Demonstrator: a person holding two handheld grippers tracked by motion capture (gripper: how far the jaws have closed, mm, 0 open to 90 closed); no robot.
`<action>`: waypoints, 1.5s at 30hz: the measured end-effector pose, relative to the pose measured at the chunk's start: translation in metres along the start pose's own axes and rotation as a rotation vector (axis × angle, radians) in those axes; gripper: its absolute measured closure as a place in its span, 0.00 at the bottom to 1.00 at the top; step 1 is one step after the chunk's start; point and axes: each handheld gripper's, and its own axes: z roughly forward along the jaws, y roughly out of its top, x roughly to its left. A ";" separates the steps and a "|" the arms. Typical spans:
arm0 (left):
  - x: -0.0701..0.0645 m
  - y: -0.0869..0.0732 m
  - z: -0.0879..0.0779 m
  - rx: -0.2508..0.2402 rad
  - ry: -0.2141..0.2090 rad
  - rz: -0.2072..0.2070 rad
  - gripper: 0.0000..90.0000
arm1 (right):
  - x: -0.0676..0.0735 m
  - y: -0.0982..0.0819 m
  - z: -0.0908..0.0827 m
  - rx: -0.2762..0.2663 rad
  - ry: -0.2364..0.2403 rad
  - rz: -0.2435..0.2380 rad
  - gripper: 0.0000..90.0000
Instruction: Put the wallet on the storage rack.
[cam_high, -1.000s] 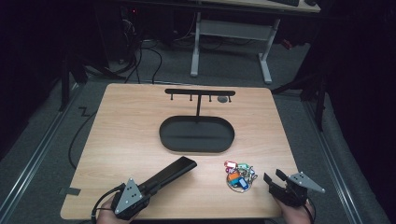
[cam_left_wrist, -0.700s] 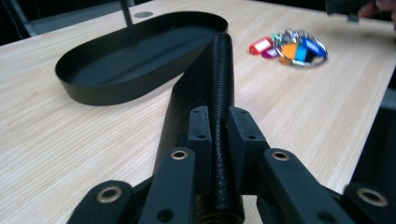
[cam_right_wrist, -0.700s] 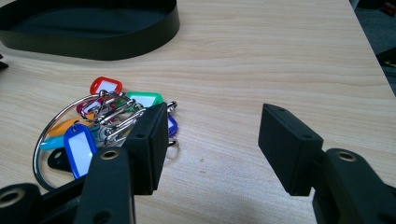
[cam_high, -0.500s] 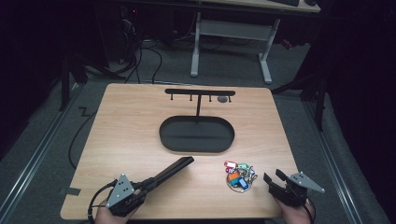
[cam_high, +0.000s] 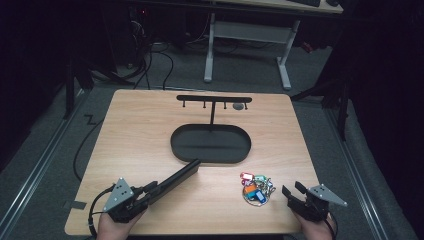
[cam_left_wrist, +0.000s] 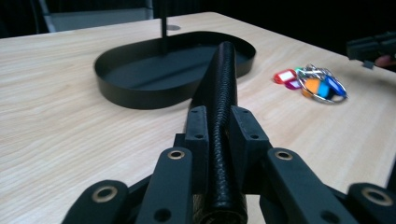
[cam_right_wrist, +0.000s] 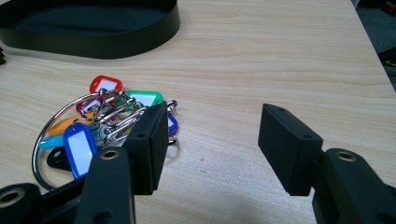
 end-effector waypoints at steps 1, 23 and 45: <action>0.002 0.000 0.000 -0.003 0.003 -0.002 0.87 | 0.000 0.000 0.000 0.001 0.000 0.000 0.48; 0.014 -0.006 0.005 0.031 0.026 0.000 0.72 | 0.001 0.000 0.002 0.009 0.002 -0.004 0.48; 0.002 0.021 0.022 0.299 0.043 0.135 0.68 | 0.001 -0.002 0.005 0.024 0.042 0.007 0.47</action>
